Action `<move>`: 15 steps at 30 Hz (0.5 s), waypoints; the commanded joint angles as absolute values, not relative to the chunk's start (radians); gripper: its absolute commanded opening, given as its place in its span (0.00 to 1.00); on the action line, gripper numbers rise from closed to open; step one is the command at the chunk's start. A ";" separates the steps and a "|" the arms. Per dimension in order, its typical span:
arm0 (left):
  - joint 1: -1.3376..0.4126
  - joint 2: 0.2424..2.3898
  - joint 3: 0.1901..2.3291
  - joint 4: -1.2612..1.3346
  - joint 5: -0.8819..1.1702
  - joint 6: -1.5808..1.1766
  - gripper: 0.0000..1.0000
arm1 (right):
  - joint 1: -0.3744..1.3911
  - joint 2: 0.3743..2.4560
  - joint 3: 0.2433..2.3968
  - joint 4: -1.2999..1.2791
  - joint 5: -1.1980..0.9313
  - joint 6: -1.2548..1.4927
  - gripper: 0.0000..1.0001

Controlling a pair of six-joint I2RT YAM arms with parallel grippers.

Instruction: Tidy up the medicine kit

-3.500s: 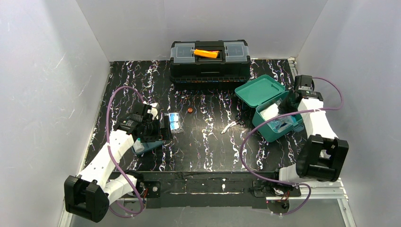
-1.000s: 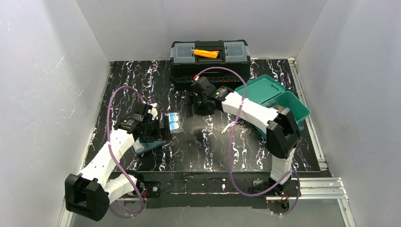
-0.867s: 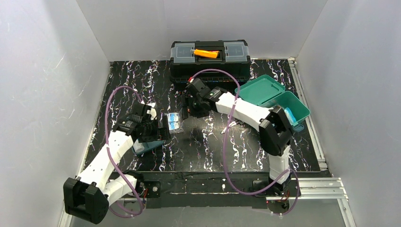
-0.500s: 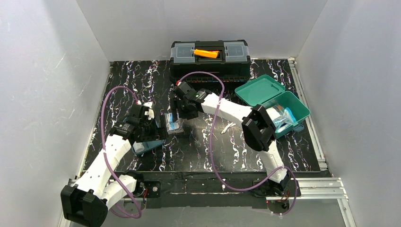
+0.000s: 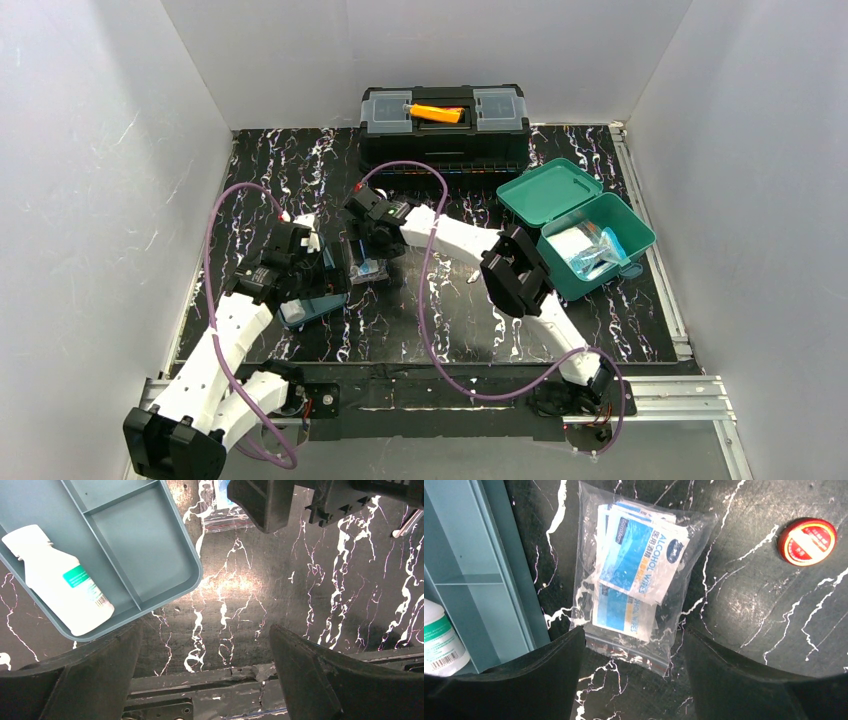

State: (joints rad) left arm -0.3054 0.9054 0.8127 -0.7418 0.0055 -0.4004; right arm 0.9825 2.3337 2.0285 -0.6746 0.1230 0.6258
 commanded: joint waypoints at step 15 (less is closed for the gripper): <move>-0.311 0.892 0.841 -0.763 0.000 -0.399 0.98 | 1.013 2.416 2.068 -0.722 0.257 0.623 0.01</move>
State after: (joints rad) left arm -0.3054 0.9012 0.8135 -0.7418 0.0032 -0.4015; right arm 1.0008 2.4596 2.1761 -0.7391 0.2199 0.6357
